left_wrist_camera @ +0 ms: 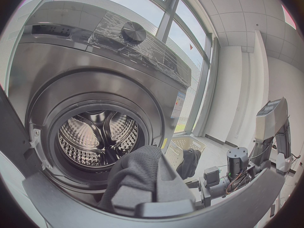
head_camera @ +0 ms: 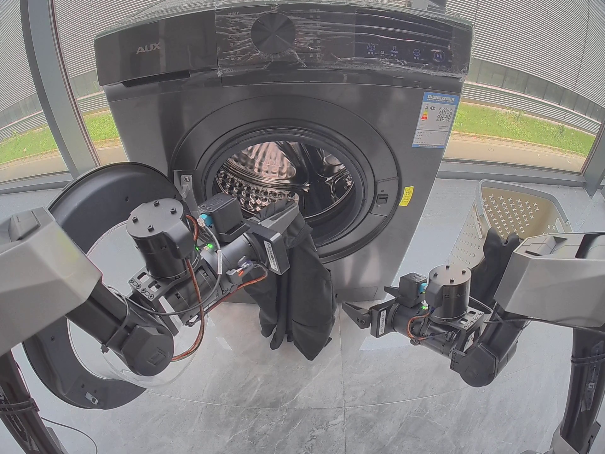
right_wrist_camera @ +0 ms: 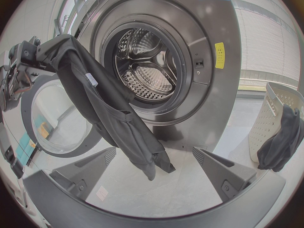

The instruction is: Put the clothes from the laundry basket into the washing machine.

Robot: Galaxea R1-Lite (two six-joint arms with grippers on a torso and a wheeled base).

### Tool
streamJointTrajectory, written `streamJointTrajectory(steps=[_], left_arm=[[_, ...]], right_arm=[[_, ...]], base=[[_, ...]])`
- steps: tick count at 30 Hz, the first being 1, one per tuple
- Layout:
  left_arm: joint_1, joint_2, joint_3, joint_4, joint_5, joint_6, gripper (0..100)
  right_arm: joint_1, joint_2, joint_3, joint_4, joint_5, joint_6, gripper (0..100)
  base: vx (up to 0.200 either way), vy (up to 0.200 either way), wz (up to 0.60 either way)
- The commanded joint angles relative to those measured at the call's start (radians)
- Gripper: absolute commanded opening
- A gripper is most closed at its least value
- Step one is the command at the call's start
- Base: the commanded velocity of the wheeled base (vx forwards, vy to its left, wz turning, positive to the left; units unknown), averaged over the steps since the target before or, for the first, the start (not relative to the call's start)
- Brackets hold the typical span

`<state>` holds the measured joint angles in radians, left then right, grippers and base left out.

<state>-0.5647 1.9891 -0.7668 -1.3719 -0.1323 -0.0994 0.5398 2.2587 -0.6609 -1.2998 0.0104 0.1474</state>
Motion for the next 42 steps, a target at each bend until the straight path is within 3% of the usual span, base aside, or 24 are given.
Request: streamJointTrajectory(steps=[1,6,12,17,24,29,30,40,42], left_arm=[[0.0,-0.006,0.003,-0.003,-0.001,0.0,0],[-0.001,-0.006,0.003,-0.003,-0.001,0.0,0],[-0.001,-0.007,0.011,-0.013,-0.001,0.0,0],[-0.003,-0.01,0.012,-0.016,-0.001,0.0,0],[-0.007,-0.044,0.037,-0.018,-0.003,0.0,0],[-0.007,-0.055,0.055,-0.019,-0.006,-0.002,0],[-0.007,-0.058,0.06,-0.021,-0.006,-0.002,0],[0.0,-0.044,0.072,-0.05,-0.001,-0.002,0],[0.022,-0.05,0.113,-0.049,0.01,0.006,0]], right_arm=[[0.011,0.064,0.004,-0.026,0.014,-0.003,100],[0.019,0.09,-0.008,-0.049,0.036,-0.003,100],[0.051,0.117,-0.017,-0.095,0.091,-0.003,100],[0.049,0.15,-0.085,-0.09,0.098,-0.003,100],[0.043,0.245,-0.25,-0.081,0.1,-0.002,100],[0.043,0.277,-0.301,-0.099,0.094,0.0,100],[0.046,0.275,-0.302,-0.101,0.094,0.0,0],[0.049,0.243,-0.272,-0.168,0.091,0.001,0],[0.032,0.16,-0.195,-0.174,0.082,0.001,0]], base=[[0.0,0.0,0.0],[0.0,0.0,0.0],[0.0,0.0,0.0],[0.0,0.0,0.0],[0.0,0.0,0.0],[0.0,0.0,0.0],[0.0,0.0,0.0],[0.0,0.0,0.0],[0.0,0.0,0.0]])
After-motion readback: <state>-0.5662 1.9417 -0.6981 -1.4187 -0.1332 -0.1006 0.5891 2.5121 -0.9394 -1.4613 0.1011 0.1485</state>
